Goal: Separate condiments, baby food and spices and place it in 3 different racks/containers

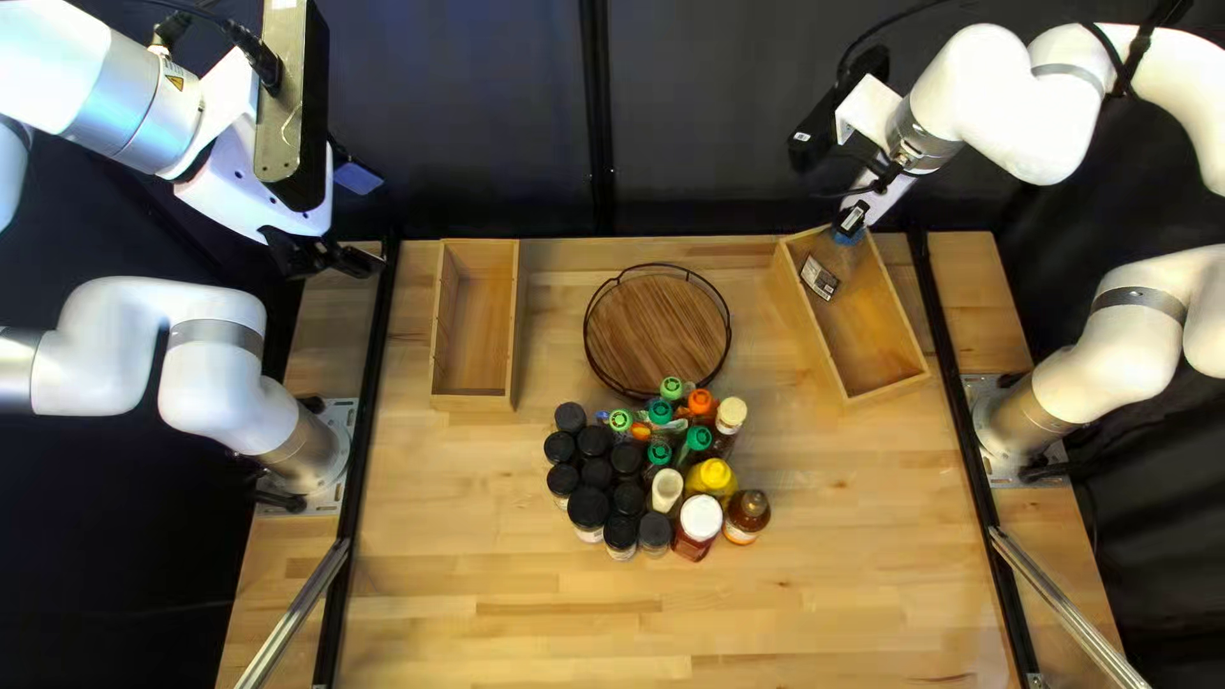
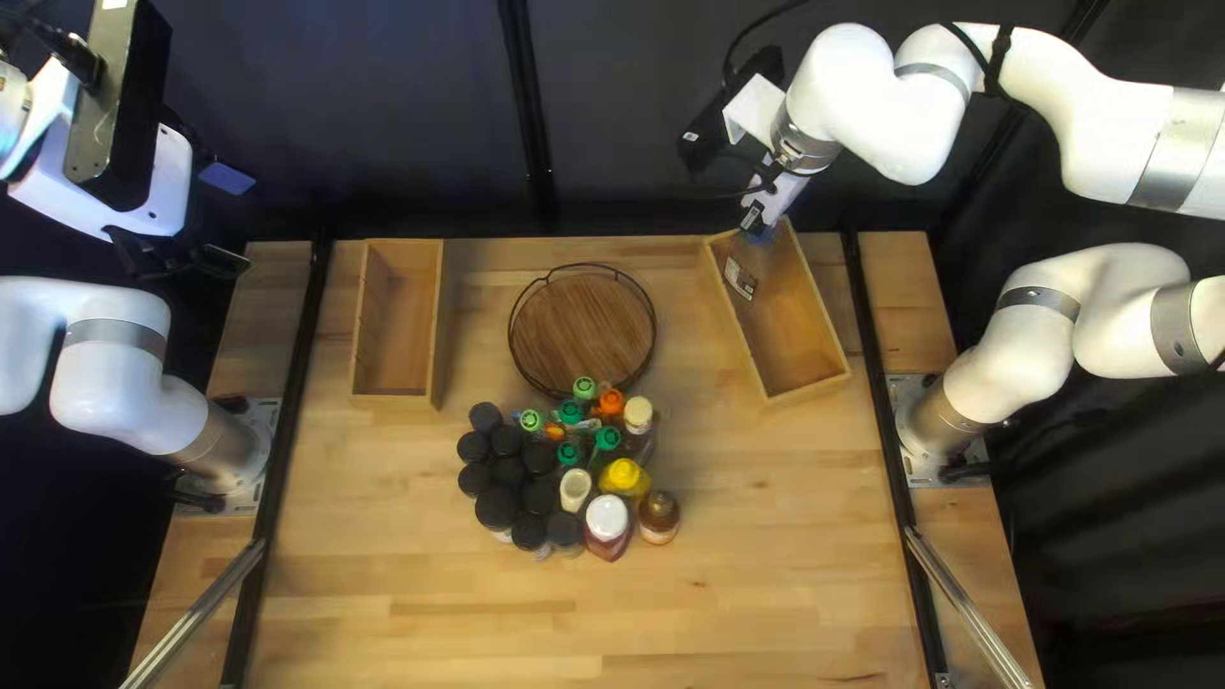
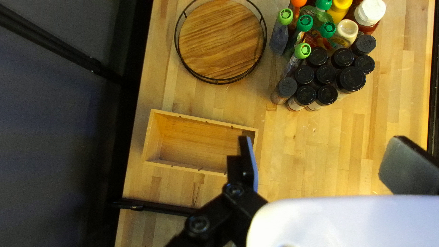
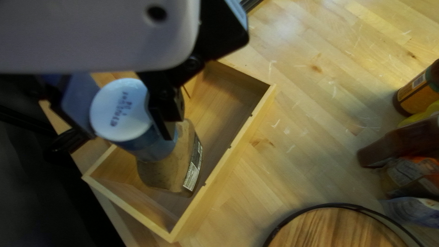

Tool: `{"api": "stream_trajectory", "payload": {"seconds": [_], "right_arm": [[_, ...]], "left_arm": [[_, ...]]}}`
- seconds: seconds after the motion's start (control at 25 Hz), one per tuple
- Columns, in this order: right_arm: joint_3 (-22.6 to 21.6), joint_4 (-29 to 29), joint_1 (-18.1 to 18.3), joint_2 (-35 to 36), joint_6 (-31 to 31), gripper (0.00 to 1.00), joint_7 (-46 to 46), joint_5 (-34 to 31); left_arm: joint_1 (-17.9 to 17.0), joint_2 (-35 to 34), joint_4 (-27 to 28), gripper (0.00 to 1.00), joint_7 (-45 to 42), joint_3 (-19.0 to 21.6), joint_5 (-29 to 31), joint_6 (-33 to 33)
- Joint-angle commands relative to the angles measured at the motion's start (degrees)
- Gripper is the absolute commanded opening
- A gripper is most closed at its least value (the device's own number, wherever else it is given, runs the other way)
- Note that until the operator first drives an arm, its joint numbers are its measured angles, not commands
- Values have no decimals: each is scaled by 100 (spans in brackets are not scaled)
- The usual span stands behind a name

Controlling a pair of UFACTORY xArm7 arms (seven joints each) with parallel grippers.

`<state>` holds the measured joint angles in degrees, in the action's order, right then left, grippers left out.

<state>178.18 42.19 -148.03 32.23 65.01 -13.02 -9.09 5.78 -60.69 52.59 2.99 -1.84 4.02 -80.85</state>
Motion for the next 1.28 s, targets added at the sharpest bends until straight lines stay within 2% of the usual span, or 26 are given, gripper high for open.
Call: {"api": "stream_trajectory", "payload": {"seconds": [0.04,0.08,0.12,0.28,0.32,0.4,0.44,0.56,1.08,1.16,1.2,1.24,1.28], "right_arm": [[0,0,0,0,0,0,0,0],[0,0,0,0,0,0,0,0],[-447,-506,1239,139,-438,0,608,406],[-447,-506,1239,139,-438,0,608,406],[-61,-490,796,88,-436,0,316,152],[-402,-390,1021,107,-348,0,402,360],[-439,-365,1021,110,-324,0,392,370],[-463,-334,941,115,-288,0,283,315],[-398,-836,1175,234,-621,0,52,180],[-369,-887,1187,203,-702,17,48,197],[-345,-923,1194,173,-765,38,51,216],[-335,-941,1195,160,-794,70,49,228],[-327,-950,1195,148,-813,87,46,240]], "left_arm": [[0,0,0,100,0,0,0,0],[0,0,0,100,0,0,0,0],[0,0,0,100,0,0,0,0],[0,0,0,100,0,0,0,0],[0,0,0,100,0,0,0,0],[0,0,0,100,0,0,0,0],[0,0,0,100,0,0,0,0],[0,0,0,100,0,0,0,0],[0,0,0,100,0,0,0,0],[0,0,0,100,0,0,0,0],[0,0,0,100,0,0,0,0],[0,0,0,100,0,0,0,0],[0,0,0,100,0,0,0,0]]}}
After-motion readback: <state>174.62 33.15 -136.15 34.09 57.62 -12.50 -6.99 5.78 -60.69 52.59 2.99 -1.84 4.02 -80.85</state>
